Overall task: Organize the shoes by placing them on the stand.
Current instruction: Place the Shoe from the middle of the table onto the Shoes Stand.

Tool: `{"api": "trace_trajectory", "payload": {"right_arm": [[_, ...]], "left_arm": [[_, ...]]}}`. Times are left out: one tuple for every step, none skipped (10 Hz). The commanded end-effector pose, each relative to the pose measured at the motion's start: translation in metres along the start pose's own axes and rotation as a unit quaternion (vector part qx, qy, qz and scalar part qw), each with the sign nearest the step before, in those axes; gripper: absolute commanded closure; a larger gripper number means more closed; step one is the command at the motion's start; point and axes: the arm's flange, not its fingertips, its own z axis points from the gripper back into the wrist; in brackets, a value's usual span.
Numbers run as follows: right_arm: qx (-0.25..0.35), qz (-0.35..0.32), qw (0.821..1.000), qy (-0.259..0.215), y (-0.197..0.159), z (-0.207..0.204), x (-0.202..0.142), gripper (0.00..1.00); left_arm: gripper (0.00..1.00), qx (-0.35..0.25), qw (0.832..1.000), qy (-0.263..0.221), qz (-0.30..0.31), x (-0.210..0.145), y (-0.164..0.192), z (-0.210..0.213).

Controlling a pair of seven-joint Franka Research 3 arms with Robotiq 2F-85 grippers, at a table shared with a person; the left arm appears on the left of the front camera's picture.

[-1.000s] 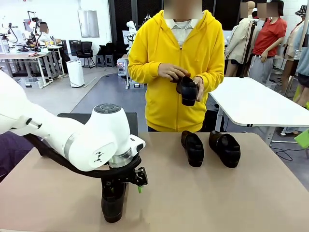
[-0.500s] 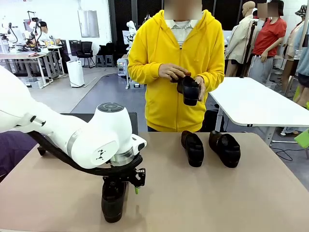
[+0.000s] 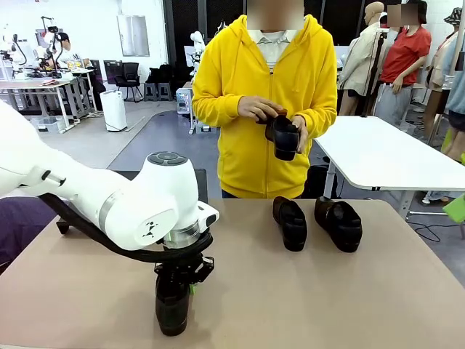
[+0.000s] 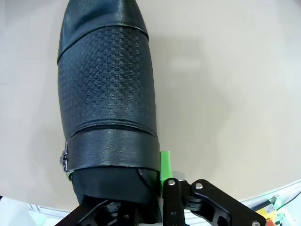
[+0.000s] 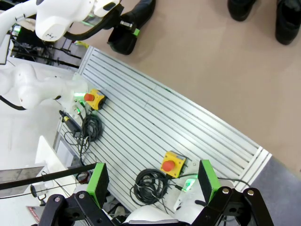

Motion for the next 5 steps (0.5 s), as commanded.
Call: {"api": "trace_trajectory", "payload": {"right_arm": [[0.003, 0.013, 1.000, 0.000, -0.001, 0.002, 0.002, 0.00], [0.003, 0.013, 1.000, 0.000, -0.001, 0.002, 0.002, 0.00], [0.003, 0.013, 1.000, 0.000, -0.001, 0.002, 0.002, 0.00], [0.003, 0.013, 1.000, 0.000, -0.001, 0.002, 0.002, 0.00], [0.003, 0.013, 1.000, 0.000, -0.001, 0.002, 0.002, 0.00]], "left_arm": [[1.00, 0.015, 1.000, -0.013, 0.009, -0.009, -0.005, 0.009], [1.00, 0.018, 1.000, -0.019, 0.008, -0.011, -0.003, 0.014], [1.00, 0.016, 1.000, -0.026, 0.000, -0.015, -0.002, 0.022], [1.00, 0.007, 0.999, -0.030, -0.017, -0.018, -0.001, 0.030], [1.00, 0.002, 0.999, -0.035, -0.032, -0.022, 0.000, 0.040]]}}
